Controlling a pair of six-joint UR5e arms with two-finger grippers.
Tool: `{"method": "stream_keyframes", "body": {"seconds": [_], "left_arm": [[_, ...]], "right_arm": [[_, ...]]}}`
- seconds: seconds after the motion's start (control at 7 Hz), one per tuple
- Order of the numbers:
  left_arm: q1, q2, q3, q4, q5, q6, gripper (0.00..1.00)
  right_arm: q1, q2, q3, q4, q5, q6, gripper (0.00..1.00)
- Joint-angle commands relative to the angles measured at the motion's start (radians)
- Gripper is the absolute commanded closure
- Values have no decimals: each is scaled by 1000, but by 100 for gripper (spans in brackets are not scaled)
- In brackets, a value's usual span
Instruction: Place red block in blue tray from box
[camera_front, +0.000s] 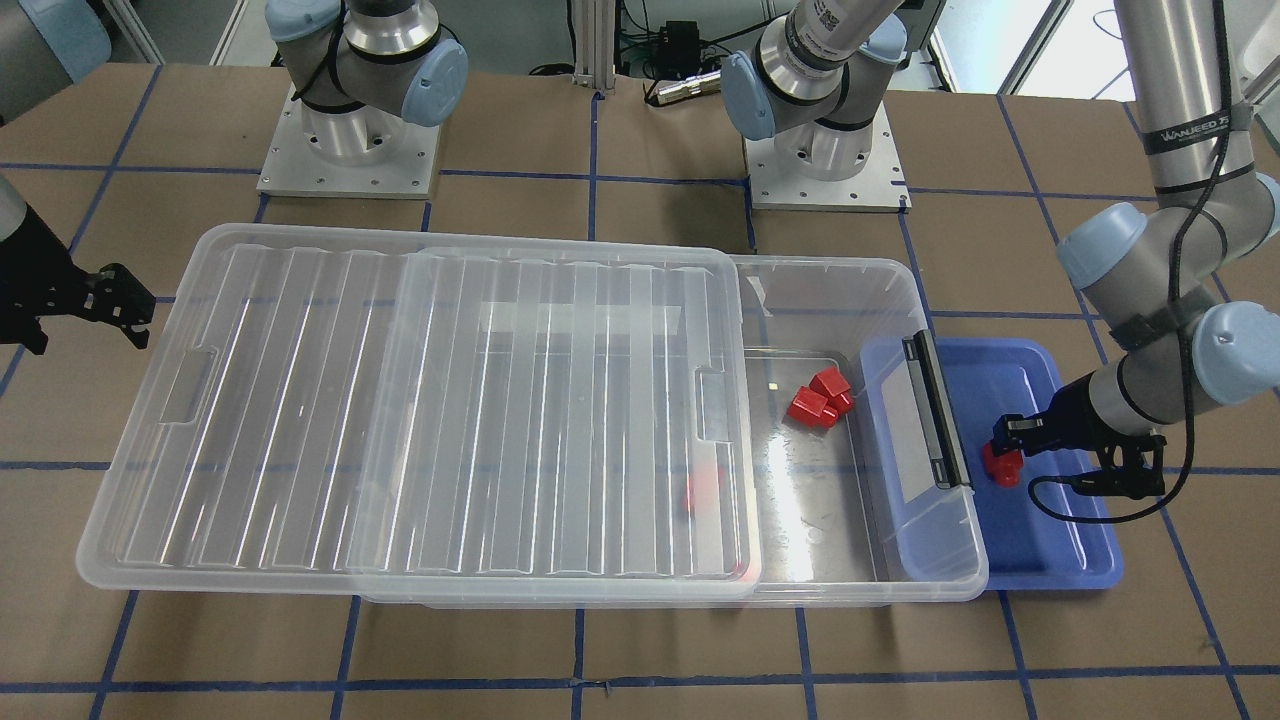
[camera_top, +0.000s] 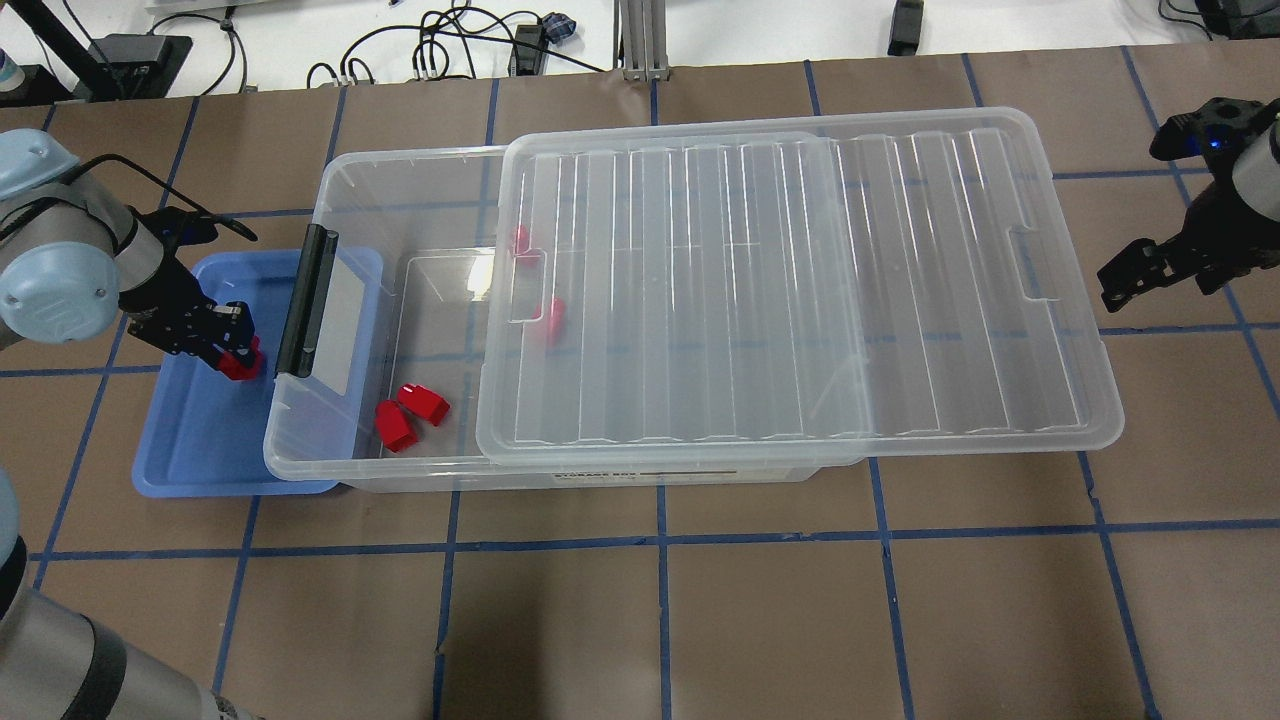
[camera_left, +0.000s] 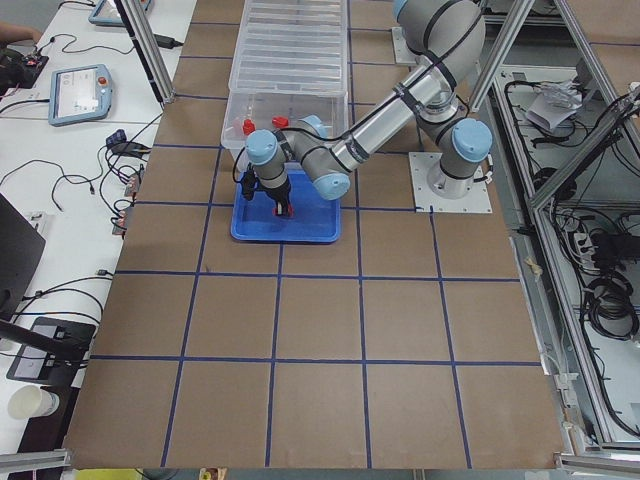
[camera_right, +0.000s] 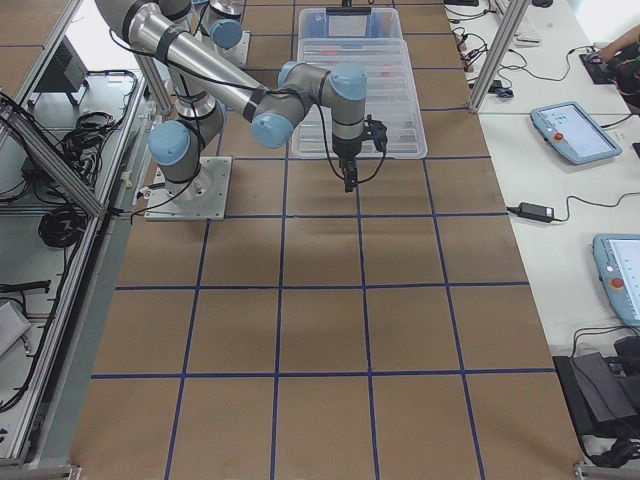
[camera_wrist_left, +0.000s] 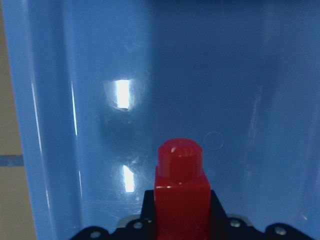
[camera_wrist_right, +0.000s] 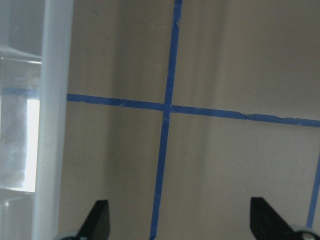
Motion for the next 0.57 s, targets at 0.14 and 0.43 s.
{"method": "stream_keyframes", "body": {"seconds": [0.14, 0.43], "left_arm": [[-20, 55, 37, -80, 22, -4, 0], [-75, 129, 196, -344, 31, -10, 0]], "right_arm": [[52, 0, 6, 0, 44, 152, 0], [142, -3, 6, -3, 40, 272, 0]]}}
